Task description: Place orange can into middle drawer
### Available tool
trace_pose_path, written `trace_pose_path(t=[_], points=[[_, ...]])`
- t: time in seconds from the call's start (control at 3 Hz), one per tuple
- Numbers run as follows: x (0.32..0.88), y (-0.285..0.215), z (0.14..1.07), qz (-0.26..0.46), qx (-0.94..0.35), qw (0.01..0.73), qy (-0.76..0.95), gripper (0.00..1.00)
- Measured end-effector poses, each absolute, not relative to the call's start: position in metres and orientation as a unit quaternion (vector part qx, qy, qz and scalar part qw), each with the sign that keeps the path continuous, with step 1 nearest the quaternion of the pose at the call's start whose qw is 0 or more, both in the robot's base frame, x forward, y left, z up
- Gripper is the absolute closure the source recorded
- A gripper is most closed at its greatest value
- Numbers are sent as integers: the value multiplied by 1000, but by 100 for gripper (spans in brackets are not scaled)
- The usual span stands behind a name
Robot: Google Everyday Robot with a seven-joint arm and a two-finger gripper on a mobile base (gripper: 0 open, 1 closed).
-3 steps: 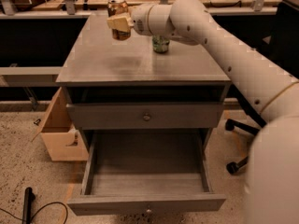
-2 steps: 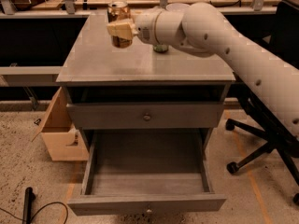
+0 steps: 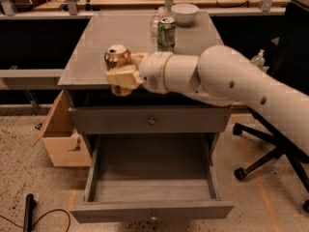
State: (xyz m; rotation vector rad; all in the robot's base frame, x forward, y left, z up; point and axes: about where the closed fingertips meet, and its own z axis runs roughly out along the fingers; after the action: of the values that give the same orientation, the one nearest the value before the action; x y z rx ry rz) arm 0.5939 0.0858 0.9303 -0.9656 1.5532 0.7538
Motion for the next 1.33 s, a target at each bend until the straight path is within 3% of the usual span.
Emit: trace_pose_path(t=[0.67,1.33], points=[[552,111,776,330,-386,486,711,100],[543,121,759,359,-381,503,688,100]])
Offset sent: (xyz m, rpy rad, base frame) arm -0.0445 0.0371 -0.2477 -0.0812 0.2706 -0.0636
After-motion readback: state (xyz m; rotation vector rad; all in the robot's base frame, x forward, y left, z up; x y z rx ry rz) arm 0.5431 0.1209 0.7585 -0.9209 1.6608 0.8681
